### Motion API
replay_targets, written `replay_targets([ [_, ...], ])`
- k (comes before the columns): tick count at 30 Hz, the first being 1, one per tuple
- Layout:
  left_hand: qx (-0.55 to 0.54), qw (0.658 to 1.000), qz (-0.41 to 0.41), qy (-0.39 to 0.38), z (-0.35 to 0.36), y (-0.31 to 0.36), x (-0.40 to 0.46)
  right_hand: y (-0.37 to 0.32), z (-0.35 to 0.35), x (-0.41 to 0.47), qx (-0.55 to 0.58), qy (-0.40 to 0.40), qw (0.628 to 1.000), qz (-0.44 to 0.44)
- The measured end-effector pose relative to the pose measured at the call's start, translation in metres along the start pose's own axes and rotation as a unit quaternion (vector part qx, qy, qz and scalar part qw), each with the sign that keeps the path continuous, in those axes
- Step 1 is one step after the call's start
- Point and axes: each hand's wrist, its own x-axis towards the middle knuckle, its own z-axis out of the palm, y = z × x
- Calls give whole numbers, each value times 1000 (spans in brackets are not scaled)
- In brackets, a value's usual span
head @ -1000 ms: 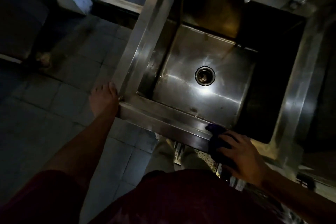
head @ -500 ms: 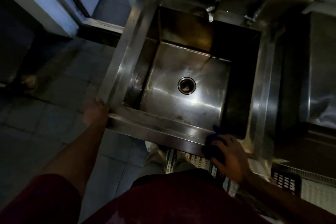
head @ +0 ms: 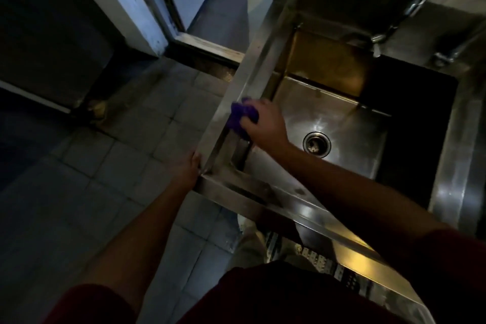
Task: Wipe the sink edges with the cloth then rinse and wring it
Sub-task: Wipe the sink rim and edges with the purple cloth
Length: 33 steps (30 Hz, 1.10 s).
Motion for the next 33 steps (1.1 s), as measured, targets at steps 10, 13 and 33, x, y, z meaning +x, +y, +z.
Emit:
replay_targets([
  [10, -27, 995, 67, -61, -6, -17, 15, 3, 55, 51, -188, -26, 982, -5],
  [13, -35, 996, 56, -66, -5, -19, 18, 1, 65, 3, -226, -89, 968, -62],
  [33, -367, 881, -37, -297, 22, 150, -57, 3, -103, -88, 150, 14, 984, 89],
])
